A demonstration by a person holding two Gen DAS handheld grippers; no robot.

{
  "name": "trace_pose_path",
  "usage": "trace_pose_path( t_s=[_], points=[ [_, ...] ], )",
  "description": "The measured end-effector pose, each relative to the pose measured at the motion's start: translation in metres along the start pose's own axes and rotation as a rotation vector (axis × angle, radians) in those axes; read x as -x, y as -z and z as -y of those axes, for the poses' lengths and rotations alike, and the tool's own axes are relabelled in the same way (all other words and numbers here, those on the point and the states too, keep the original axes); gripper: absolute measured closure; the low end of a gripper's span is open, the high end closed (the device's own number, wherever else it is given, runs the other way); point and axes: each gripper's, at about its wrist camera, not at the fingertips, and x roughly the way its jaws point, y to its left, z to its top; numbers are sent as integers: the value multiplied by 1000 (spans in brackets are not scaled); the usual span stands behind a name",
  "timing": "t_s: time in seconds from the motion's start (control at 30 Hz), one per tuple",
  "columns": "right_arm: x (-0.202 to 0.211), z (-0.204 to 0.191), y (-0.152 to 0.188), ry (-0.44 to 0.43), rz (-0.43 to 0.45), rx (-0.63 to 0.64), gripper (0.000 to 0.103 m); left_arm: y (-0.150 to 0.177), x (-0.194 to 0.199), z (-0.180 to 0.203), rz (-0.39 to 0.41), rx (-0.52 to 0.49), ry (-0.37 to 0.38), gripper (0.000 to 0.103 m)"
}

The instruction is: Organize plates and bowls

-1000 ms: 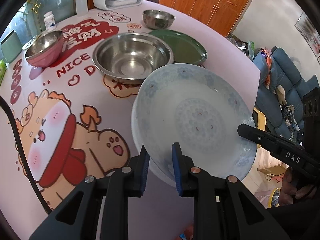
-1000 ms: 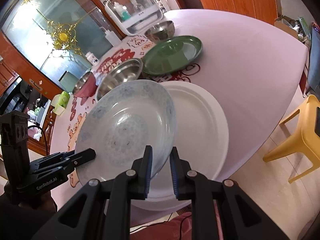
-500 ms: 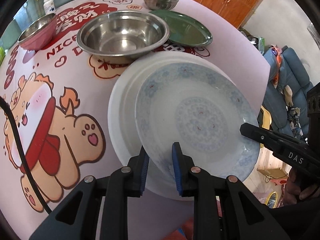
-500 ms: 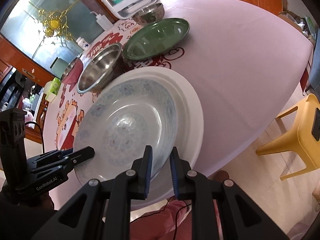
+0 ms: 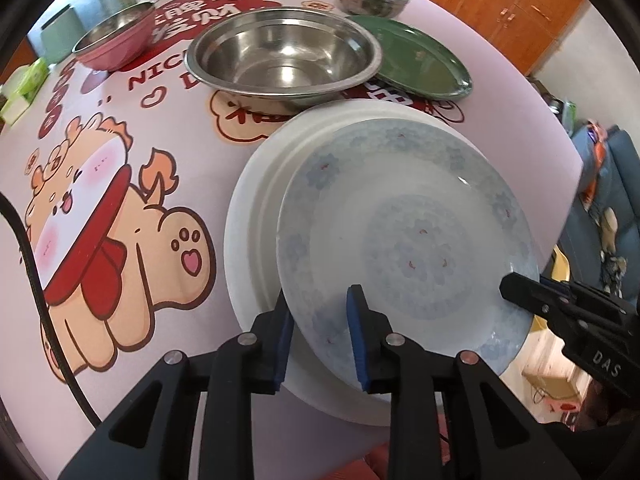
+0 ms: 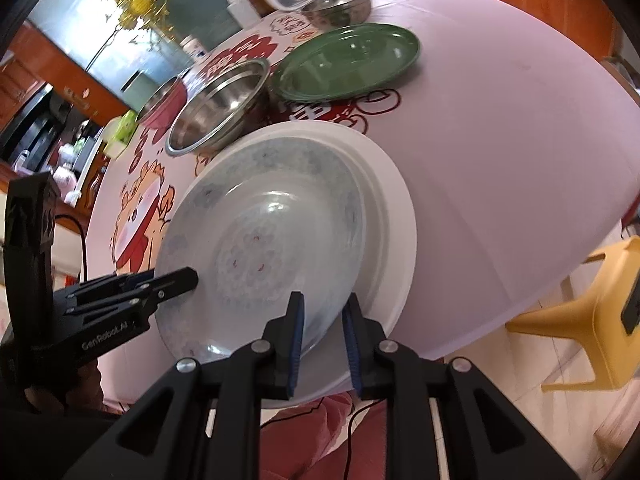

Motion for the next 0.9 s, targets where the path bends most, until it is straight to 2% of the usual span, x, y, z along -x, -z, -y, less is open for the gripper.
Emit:
trace_pose_path(
  t_s=[0.37, 0.57, 0.73, 0.9],
  points=[
    [-2, -1, -10, -64, -76, 188, 77, 0, -3, 7, 47, 136, -100, 77],
    [-3, -8, -10, -81, -104, 304, 72, 2, 12, 11, 116, 176, -172, 72],
    [5, -14, -12, -54, -72, 367, 53, 4, 23, 9, 152, 216, -198, 71],
    [10, -13, -13, -69, -58, 352, 51, 8, 34, 10, 169, 232, -189, 71]
  ],
)
